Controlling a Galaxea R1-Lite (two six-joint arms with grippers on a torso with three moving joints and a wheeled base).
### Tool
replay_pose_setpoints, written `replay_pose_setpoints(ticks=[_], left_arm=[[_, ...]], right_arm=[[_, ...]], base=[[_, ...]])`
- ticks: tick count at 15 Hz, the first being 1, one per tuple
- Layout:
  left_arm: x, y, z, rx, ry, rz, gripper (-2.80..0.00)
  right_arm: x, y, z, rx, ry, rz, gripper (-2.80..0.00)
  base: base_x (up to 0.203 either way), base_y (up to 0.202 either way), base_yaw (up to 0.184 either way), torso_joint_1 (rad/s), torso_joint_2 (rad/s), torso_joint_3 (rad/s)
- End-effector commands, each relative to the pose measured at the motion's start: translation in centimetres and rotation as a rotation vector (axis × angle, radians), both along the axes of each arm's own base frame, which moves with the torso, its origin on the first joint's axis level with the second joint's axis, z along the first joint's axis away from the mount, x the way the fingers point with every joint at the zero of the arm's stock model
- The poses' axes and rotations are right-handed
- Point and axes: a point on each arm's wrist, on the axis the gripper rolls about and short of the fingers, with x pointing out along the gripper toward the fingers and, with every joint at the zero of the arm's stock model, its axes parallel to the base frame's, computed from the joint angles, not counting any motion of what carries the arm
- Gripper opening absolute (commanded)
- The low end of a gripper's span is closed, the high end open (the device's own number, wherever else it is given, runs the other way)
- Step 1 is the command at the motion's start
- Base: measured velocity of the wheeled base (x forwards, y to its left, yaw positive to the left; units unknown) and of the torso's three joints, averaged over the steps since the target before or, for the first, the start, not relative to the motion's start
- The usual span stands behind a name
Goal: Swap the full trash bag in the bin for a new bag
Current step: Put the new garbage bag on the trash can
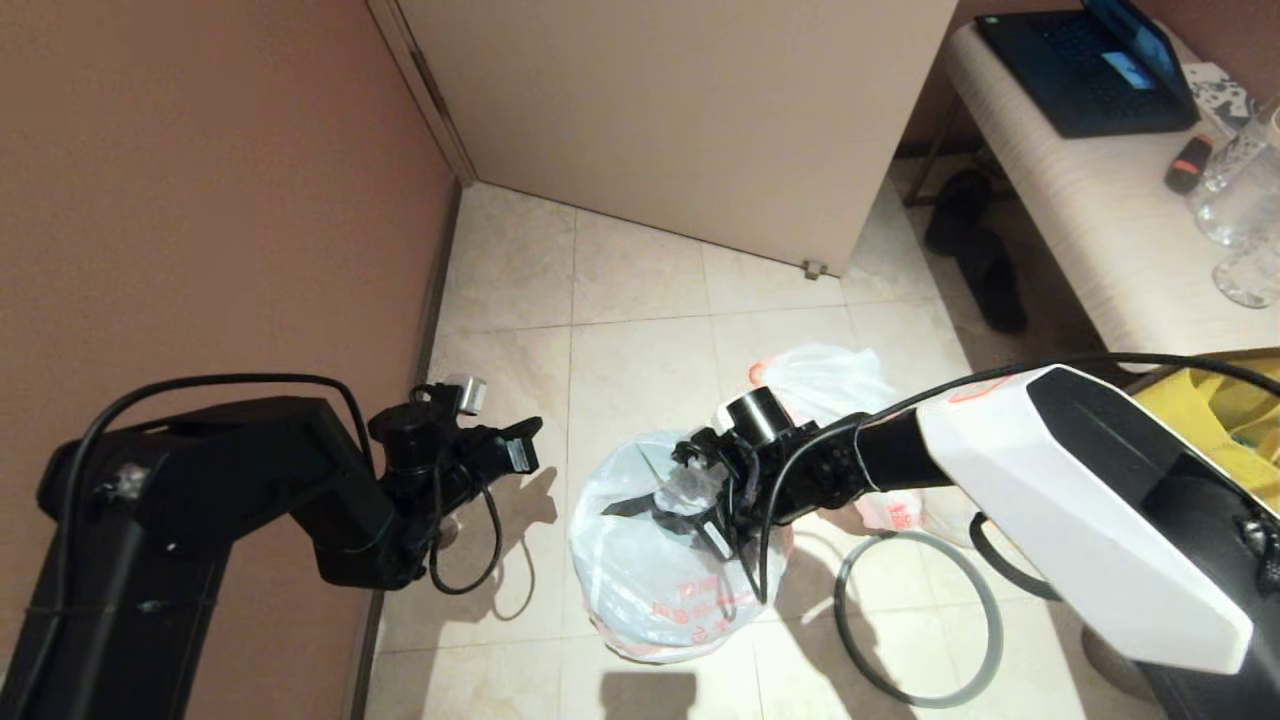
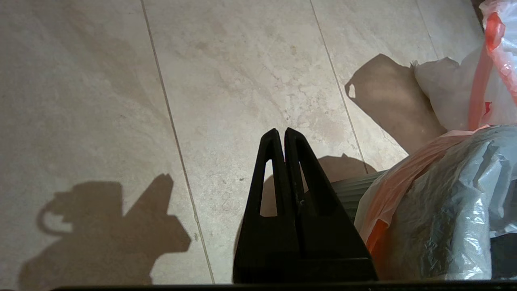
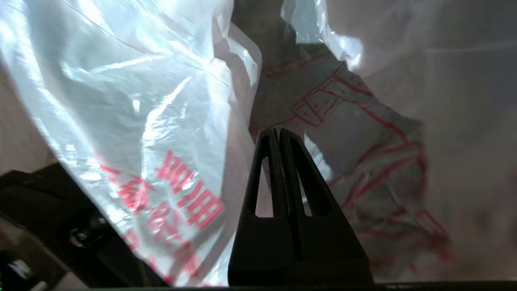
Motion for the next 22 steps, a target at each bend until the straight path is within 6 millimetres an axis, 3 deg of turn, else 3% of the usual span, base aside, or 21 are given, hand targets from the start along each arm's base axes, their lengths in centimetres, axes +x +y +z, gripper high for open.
replay_pose_setpoints(ticks=[1, 5, 11, 13, 19, 22], left_arm=[[0.0, -0.1, -0.8, 0.001, 0.012, -0.005, -2.80], [-0.1, -0.3, -1.1, 0.005, 0.018, -0.011, -2.80], [-0.2, -0.7, -1.2, 0.007, 0.023, -0.018, -2.80], [-0.2, -0.9, -1.3, 0.009, 0.028, -0.024, -2.80], [-0.2, -1.1, -1.6, 0.012, 0.034, -0.026, -2.80], [-0.2, -1.2, -1.6, 0.012, 0.035, -0.029, -2.80]], right_arm=[[0.8, 0.1, -4.0, -0.074, 0.038, 0.040, -2.80], [0.3, -1.1, -4.3, -0.235, 0.070, -0.024, -2.80], [0.3, -4.3, -1.1, -0.335, 0.080, -0.125, -2.80], [0.2, -4.6, 0.5, -0.316, 0.054, -0.133, -2.80], [-0.3, -5.4, 1.3, -0.422, 0.055, -0.128, -2.80], [-0.3, -5.3, 4.0, -0.370, -0.002, -0.138, -2.80]], base=[[0.000, 0.000, 0.000, 0.000, 0.00, 0.000], [0.000, 0.000, 0.000, 0.000, 0.00, 0.000], [0.000, 0.000, 0.000, 0.000, 0.00, 0.000], [0.000, 0.000, 0.000, 0.000, 0.00, 0.000], [0.000, 0.000, 0.000, 0.000, 0.00, 0.000], [0.000, 0.000, 0.000, 0.000, 0.00, 0.000]])
